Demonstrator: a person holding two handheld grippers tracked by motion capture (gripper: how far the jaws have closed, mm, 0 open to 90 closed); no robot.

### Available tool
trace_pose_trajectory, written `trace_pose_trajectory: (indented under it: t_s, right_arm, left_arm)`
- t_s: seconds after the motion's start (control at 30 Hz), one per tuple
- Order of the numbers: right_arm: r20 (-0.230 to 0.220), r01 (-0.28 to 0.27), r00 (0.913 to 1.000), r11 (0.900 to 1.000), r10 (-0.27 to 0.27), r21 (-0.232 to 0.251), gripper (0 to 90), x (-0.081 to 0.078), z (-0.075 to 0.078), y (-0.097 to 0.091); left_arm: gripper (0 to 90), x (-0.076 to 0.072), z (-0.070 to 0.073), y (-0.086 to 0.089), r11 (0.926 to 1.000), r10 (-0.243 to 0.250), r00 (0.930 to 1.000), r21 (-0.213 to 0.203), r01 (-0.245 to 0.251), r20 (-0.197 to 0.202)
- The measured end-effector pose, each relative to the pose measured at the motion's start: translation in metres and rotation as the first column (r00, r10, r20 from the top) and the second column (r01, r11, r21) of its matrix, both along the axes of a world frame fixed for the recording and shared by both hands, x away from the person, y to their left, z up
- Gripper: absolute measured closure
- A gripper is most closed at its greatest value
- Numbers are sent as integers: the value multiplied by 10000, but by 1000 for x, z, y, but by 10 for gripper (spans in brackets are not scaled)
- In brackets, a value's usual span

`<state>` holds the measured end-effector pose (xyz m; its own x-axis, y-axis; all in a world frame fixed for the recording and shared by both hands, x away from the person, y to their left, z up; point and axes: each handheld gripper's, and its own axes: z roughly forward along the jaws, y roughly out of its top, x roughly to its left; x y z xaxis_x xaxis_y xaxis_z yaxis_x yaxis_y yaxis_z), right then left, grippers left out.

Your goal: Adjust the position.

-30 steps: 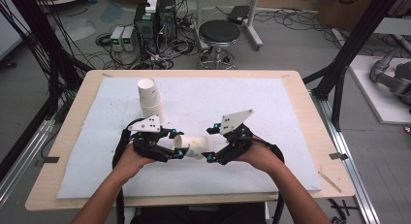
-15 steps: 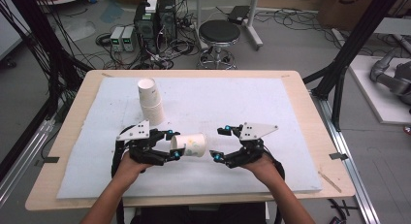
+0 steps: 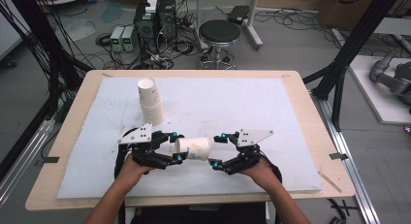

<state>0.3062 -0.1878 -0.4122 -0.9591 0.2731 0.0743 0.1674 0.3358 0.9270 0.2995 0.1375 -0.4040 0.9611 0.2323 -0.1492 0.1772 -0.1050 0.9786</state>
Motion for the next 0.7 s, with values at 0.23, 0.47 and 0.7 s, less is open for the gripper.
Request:
trace_pose_trajectory:
  t_s: [0.23, 0.47, 0.7]
  right_arm:
    - [-250, -438, 9987, 9987, 444, 261, 203, 1, -2, 5]
    - [-371, -813, 9957, 9931, 847, 846, 227, 0, 0, 8]
    - [-344, -1150, 9921, 9836, 1208, 1387, 274, 1, 1, 6]
  left_arm:
    - [372, -2, 1, -6, 9987, -420, 9991, -275, 420, -3]
    - [371, -2, -1, -8, 9957, -694, 9976, -614, 691, -27]
    - [371, -1, -4, -6, 9894, -866, 9962, -1180, 844, -135]
